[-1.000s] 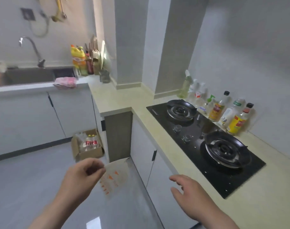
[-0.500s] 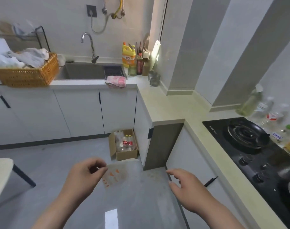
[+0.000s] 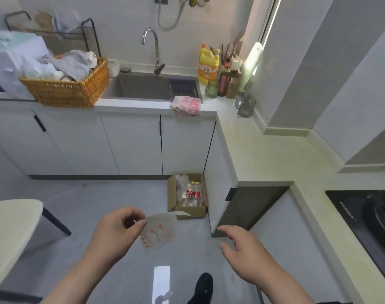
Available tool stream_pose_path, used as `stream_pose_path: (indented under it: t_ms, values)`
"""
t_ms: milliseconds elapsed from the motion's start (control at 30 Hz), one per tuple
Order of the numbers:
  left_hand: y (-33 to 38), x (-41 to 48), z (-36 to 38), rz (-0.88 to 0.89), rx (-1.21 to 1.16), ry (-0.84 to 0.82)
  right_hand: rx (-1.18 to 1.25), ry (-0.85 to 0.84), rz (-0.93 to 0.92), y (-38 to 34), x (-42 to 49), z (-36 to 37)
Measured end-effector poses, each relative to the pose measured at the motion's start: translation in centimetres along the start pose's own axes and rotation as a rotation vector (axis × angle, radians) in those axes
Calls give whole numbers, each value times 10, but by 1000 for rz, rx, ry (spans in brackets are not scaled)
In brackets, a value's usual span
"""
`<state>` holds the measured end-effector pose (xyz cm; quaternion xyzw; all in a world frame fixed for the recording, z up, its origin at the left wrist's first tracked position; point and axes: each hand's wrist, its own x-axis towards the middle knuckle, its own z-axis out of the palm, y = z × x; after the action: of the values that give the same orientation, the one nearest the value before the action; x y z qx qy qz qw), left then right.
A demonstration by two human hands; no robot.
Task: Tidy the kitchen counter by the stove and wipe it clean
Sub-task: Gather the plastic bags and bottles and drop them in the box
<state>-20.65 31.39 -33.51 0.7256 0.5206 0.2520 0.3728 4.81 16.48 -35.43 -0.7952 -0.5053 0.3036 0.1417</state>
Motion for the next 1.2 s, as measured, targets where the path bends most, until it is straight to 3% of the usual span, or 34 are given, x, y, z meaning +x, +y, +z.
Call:
stream_pose_path:
  t_ms: [433,800,967,1200]
  values:
    - [42,173,49,-69,41,22,23,-50,-87,22,206,-106]
    - [22,310,50,-18,72,28,79,-107,-9,1,316,-121]
    - [-15,399,56,-35,-9,-69,90,-112,124,-13,376,-111]
    - [-90,534,96,-144,-6,-380,93,-45,349,-24,483,-65]
